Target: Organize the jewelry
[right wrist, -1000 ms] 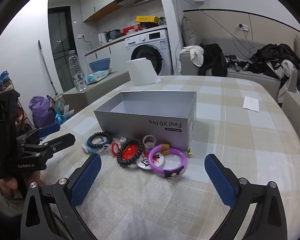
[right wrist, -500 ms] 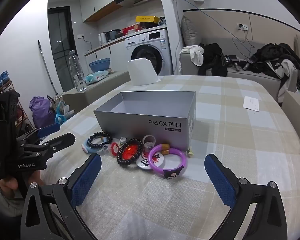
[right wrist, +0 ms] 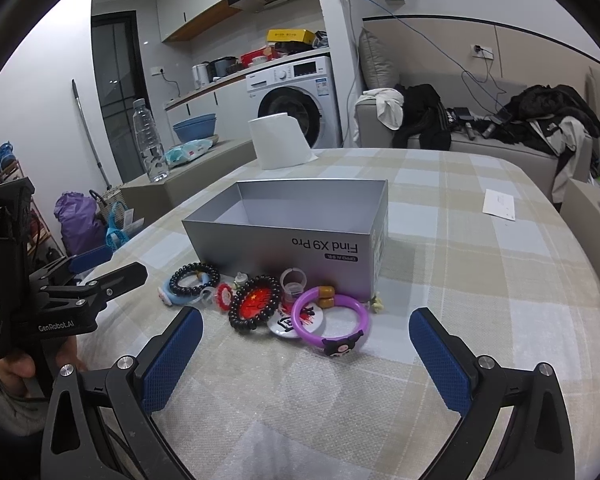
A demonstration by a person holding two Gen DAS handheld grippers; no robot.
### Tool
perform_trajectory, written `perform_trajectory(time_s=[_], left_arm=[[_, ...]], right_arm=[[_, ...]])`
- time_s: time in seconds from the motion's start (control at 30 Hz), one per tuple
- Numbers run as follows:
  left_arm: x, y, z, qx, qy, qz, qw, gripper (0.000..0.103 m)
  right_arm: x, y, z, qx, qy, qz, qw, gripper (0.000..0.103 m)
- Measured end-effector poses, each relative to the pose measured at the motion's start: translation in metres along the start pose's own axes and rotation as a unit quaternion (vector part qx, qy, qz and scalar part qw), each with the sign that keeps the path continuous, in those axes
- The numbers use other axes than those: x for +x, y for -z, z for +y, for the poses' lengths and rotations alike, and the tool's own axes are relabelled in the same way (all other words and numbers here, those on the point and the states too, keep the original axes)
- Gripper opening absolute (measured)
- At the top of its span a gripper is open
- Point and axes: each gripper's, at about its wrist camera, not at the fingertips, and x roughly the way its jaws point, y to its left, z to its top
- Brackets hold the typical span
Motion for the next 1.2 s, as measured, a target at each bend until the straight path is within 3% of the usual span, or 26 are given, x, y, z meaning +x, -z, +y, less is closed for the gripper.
perform_trajectory(time_s=[0.53, 1.2], left_arm=[[0.006, -0.003, 0.0, 0.006, -0.043, 0.016, 0.9989, 0.102], [0.007, -0.014, 0.001, -0.002, -0.022, 0.028, 0.9994, 0.102]], right_arm=[[0.006, -0.005, -0.002, -0.006, 0.029, 0.023, 0.999, 0.103], [0.007, -0.017, -0.009, 0.002, 0.012, 0.047, 0.999, 0.103]])
